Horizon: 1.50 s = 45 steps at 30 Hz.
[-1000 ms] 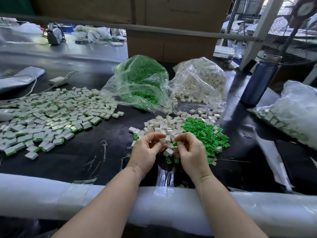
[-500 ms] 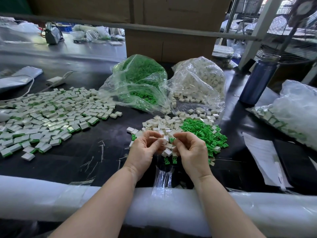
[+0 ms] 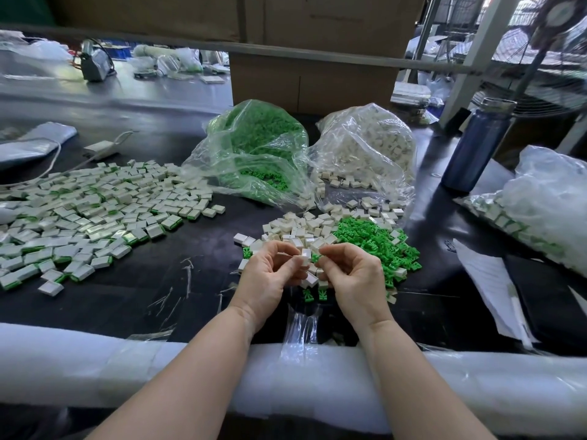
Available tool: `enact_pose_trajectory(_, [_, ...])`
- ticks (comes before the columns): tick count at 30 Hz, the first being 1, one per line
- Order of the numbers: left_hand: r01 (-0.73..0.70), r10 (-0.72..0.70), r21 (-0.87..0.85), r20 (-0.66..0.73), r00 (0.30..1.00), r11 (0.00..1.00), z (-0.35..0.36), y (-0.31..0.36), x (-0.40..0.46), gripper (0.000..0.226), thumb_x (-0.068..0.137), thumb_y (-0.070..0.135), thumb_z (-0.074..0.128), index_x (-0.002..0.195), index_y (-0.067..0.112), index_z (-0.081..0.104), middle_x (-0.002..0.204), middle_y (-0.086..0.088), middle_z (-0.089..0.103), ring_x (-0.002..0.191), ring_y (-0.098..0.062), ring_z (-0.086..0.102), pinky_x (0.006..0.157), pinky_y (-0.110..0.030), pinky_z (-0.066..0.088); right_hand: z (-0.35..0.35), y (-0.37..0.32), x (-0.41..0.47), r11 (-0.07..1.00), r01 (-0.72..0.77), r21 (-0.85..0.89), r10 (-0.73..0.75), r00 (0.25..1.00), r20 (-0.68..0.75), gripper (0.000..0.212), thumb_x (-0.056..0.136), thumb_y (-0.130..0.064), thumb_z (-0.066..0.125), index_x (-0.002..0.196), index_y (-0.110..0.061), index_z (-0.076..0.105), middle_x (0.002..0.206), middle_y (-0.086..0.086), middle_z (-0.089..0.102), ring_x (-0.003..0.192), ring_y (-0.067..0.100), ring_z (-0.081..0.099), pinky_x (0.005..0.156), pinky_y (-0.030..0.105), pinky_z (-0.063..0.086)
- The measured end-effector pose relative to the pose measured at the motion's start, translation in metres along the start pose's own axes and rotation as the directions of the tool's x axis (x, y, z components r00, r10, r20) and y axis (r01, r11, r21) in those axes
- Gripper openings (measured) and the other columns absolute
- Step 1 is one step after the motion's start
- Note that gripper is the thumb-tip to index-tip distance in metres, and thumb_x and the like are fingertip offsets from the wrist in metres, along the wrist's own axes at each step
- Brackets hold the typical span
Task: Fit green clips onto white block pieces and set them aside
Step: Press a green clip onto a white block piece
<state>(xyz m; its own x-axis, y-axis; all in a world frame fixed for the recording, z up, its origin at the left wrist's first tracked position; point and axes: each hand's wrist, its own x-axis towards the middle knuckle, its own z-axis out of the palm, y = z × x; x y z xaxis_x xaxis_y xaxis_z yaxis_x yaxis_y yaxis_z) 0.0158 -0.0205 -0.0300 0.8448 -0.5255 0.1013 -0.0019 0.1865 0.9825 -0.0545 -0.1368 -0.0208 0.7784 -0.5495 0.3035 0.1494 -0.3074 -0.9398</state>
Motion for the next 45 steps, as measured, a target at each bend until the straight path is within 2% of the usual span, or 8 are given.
enact_pose_trajectory(5, [-0.035,0.038,0.108,-0.021,0.999,0.994,-0.0014,-0.0037,0.0015,0.014,0.089,0.004,0.057,0.091,0.017,0.061,0.08,-0.004,0.064,0.074,-0.011,0.062,0.072,-0.02,0.053,-0.0002,0.0011,0.0006,1.0,0.002,0.004,-0.002,1.0,-0.002,0.026,0.083,0.004,0.063,0.08,-0.022,0.063,0.075,-0.005,0.066,0.063,0.009,0.063,0.061,0.014,0.051])
enact_pose_trajectory(9, [-0.065,0.064,0.132,0.012,0.998,0.989,-0.0006,-0.003,-0.0004,0.017,0.089,0.006,0.057,0.092,0.02,0.065,0.078,0.004,0.064,0.075,-0.008,0.062,0.072,-0.017,0.052,-0.002,0.0033,0.001,0.998,0.036,-0.047,-0.036,0.999,0.007,0.029,0.085,0.003,0.061,0.079,-0.025,0.061,0.075,-0.008,0.064,0.066,-0.001,0.059,0.065,0.012,0.048])
enact_pose_trajectory(13, [-0.02,0.022,0.071,-0.026,0.999,0.997,0.001,-0.0022,0.0006,0.016,0.09,0.001,0.055,0.098,0.014,0.057,0.088,-0.01,0.06,0.071,-0.012,0.067,0.068,-0.022,0.056,-0.0026,0.0055,0.0018,0.996,0.058,-0.071,-0.059,0.998,-0.009,0.026,0.084,0.002,0.062,0.08,-0.024,0.062,0.076,-0.01,0.064,0.069,-0.006,0.058,0.065,0.008,0.045])
enact_pose_trajectory(16, [-0.044,0.049,0.13,-0.035,0.998,0.991,0.0001,-0.0009,0.0004,0.016,0.087,-0.001,0.058,0.092,0.014,0.06,0.089,-0.008,0.065,0.077,-0.015,0.068,0.071,-0.021,0.056,-0.0025,0.0054,0.0017,0.995,0.07,-0.064,-0.07,0.998,-0.005,0.03,0.084,0.003,0.062,0.079,-0.026,0.062,0.077,-0.011,0.064,0.071,-0.006,0.059,0.066,0.007,0.044])
enact_pose_trajectory(20, [-0.062,0.06,0.151,0.017,0.998,0.987,-0.0003,-0.0001,-0.0013,0.021,0.086,0.002,0.061,0.092,0.021,0.066,0.082,0.006,0.067,0.076,-0.004,0.064,0.07,-0.013,0.05,-0.0024,0.004,0.0013,0.995,0.083,-0.059,-0.082,0.997,0.006,0.03,0.084,0.003,0.062,0.079,-0.026,0.063,0.077,-0.012,0.065,0.072,-0.006,0.059,0.067,0.006,0.044])
enact_pose_trajectory(28, [-0.047,0.04,0.185,0.043,0.998,0.982,0.0,-0.0015,0.0003,0.011,0.082,0.006,0.066,0.087,0.015,0.064,0.077,0.001,0.067,0.072,-0.006,0.063,0.068,-0.014,0.05,-0.0024,0.0034,0.0011,0.997,0.067,-0.037,-0.066,0.997,0.035,0.017,0.083,0.005,0.063,0.082,-0.012,0.068,0.076,-0.01,0.065,0.07,-0.006,0.059,0.067,0.006,0.044])
enact_pose_trajectory(35, [-0.024,0.018,0.135,0.041,0.999,0.991,0.0001,-0.0026,0.0005,0.012,0.084,0.001,0.061,0.087,0.012,0.064,0.076,-0.001,0.066,0.067,-0.007,0.066,0.063,-0.016,0.053,-0.0018,0.0044,0.0009,0.997,0.045,-0.064,-0.041,0.998,0.05,0.019,0.082,0.003,0.065,0.079,-0.016,0.067,0.076,-0.01,0.065,0.071,-0.006,0.06,0.069,0.007,0.045])
enact_pose_trajectory(45, [-0.028,0.023,0.157,0.035,0.999,0.987,-0.0015,-0.0011,0.0006,0.011,0.084,0.003,0.063,0.086,0.013,0.066,0.075,0.003,0.068,0.071,-0.009,0.068,0.066,-0.018,0.055,-0.0028,0.0056,0.0014,0.995,0.02,-0.098,-0.018,1.0,0.019,0.023,0.081,0.0,0.067,0.077,-0.023,0.067,0.076,-0.01,0.067,0.072,-0.001,0.062,0.07,0.01,0.048])
